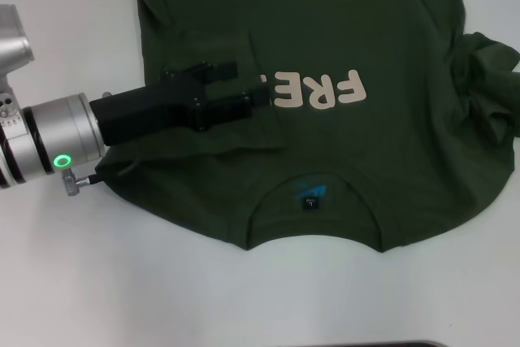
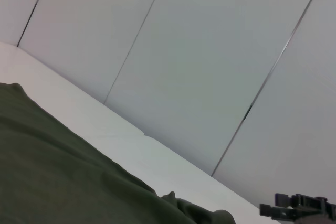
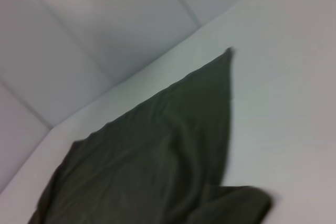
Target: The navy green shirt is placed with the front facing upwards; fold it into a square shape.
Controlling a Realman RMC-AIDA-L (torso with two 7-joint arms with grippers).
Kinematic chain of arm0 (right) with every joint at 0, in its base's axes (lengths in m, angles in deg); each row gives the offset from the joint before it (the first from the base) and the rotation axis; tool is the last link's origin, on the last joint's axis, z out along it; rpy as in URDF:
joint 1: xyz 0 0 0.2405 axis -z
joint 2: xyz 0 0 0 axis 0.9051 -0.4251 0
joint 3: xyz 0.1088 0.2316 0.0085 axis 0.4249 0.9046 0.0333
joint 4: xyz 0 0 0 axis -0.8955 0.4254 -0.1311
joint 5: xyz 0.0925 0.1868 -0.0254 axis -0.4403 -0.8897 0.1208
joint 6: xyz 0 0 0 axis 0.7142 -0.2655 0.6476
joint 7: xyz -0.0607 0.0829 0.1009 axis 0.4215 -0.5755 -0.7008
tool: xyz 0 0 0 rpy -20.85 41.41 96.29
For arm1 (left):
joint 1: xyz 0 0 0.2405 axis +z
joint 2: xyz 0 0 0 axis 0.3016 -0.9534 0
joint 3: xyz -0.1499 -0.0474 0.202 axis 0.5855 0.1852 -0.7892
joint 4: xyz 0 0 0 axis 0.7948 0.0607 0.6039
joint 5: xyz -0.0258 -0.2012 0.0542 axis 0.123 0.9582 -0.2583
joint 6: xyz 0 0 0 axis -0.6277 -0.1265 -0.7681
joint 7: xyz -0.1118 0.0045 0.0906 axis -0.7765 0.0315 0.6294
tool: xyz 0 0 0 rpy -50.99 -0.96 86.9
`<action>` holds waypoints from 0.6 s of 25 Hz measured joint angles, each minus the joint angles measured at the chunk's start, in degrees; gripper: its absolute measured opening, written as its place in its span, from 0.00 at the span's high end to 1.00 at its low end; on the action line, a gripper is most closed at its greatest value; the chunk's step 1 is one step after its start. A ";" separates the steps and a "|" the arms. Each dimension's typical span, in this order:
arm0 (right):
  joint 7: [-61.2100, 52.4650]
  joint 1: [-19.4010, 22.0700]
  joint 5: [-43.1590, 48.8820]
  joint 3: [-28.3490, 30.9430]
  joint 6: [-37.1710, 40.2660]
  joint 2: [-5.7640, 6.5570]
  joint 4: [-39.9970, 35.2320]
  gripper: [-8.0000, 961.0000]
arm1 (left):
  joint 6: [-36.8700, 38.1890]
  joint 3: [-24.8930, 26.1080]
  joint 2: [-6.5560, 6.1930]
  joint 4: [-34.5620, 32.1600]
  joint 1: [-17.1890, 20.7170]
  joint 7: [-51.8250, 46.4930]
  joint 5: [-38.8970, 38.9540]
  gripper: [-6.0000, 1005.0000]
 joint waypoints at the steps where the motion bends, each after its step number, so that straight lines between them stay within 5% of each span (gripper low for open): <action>1: -0.29 -0.74 0.46 -0.02 0.03 0.09 -0.05 0.05 | 0.00 -0.04 -0.04 -0.08 0.00 -0.29 -0.02 0.13; 15: -14.01 -6.24 5.81 -9.98 -3.63 2.15 -5.34 0.06 | -1.70 -1.05 -1.21 -0.51 -0.13 -4.62 -0.24 0.13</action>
